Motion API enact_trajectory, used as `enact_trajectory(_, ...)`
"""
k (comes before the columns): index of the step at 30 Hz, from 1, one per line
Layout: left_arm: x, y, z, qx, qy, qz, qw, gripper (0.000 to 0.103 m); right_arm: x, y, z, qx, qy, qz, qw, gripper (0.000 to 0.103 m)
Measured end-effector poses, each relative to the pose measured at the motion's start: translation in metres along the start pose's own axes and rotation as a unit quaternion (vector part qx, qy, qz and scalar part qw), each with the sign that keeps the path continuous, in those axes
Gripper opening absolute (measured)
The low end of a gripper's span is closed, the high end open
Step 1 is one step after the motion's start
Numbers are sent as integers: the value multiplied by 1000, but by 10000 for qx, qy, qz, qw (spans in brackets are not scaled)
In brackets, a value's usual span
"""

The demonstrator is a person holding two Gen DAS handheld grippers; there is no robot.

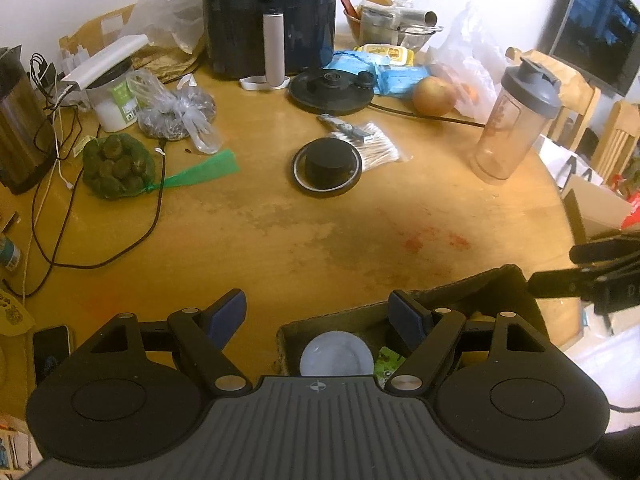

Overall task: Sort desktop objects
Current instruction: 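Withdraw the open right tool from the box toward the table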

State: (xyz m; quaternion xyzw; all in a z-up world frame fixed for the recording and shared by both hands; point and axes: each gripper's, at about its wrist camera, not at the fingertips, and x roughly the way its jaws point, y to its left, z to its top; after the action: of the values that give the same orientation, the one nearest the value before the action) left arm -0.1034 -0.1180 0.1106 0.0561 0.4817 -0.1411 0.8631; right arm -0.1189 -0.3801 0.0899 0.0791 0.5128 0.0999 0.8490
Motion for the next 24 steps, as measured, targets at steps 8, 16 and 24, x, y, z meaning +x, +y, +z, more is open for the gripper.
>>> enact_trajectory(8,-5,7,-3,177,-103,-131,9997,78,-9,6,10,-97,-181,-88,9997,103)
enact_trajectory(16,-8,21,-9,-81,-189,-260,9995,78,-14,3,22,-162,-308,-316,9989,103)
enact_trajectory(24,-9,27,-12,-143,-233,-265,9993,86,-11,-2,39,-321,-369,-433,9979,103)
